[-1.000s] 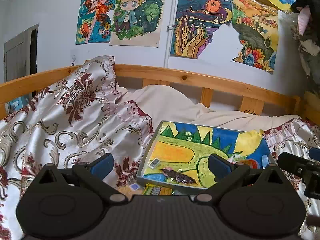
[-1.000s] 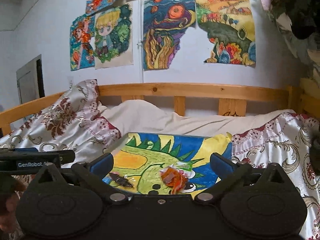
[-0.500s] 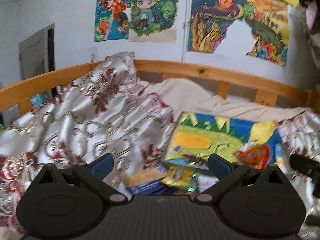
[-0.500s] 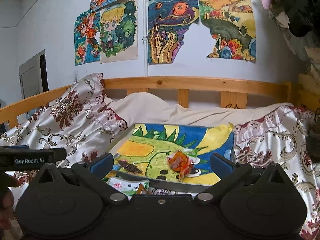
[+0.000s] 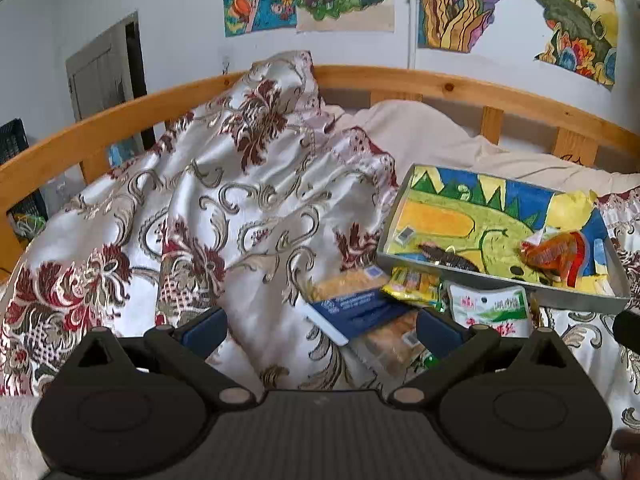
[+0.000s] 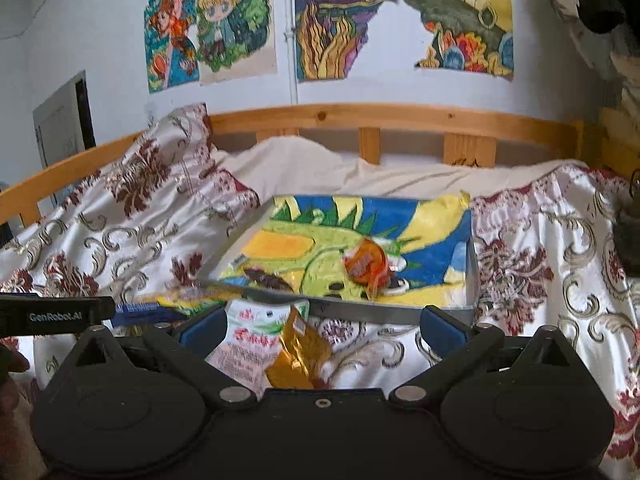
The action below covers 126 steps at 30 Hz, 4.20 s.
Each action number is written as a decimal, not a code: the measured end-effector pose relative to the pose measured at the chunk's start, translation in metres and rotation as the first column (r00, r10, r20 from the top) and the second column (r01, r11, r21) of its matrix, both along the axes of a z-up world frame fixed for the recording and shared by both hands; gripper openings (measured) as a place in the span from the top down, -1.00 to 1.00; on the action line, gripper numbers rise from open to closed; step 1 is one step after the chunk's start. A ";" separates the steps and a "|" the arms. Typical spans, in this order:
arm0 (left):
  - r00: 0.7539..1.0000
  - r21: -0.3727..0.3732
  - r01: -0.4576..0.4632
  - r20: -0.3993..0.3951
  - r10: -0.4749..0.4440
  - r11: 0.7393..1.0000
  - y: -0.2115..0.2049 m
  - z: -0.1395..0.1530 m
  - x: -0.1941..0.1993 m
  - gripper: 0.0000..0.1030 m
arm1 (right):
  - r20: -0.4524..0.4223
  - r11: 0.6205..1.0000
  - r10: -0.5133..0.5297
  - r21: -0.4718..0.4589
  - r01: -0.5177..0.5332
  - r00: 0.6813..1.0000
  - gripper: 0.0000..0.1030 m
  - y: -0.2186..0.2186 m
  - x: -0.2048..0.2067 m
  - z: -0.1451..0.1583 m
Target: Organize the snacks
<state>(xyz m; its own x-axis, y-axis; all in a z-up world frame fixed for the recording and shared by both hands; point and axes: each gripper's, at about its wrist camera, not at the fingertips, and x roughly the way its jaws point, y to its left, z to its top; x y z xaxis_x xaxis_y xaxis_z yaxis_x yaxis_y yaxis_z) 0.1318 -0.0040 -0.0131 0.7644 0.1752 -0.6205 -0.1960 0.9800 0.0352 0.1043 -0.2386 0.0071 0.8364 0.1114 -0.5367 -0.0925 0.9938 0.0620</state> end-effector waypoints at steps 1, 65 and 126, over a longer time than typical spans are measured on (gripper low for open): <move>1.000 -0.006 0.003 -0.008 -0.003 1.000 0.001 -0.001 -0.001 -0.99 | -0.014 1.000 -0.002 -0.002 0.002 1.000 -0.99 0.000 0.000 -0.001; 0.925 -0.101 0.306 -0.202 -0.321 0.947 -0.040 -0.029 0.004 -0.99 | -0.310 0.988 0.152 0.037 -0.148 0.938 -0.98 -0.017 0.078 -0.028; 0.861 -0.346 0.321 -0.282 -0.424 0.882 -0.081 -0.075 0.084 -0.99 | -0.521 0.979 0.051 0.195 0.061 0.852 0.62 -0.048 0.116 -0.062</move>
<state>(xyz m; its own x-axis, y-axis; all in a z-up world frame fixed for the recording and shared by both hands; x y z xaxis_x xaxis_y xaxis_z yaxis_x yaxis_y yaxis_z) 0.2160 -0.0853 -0.0885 0.4690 -0.2980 -0.8314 0.1601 0.9544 -0.2518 0.2201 -0.2869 -0.0550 0.4402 0.2577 -0.8601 0.0136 0.9559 0.2933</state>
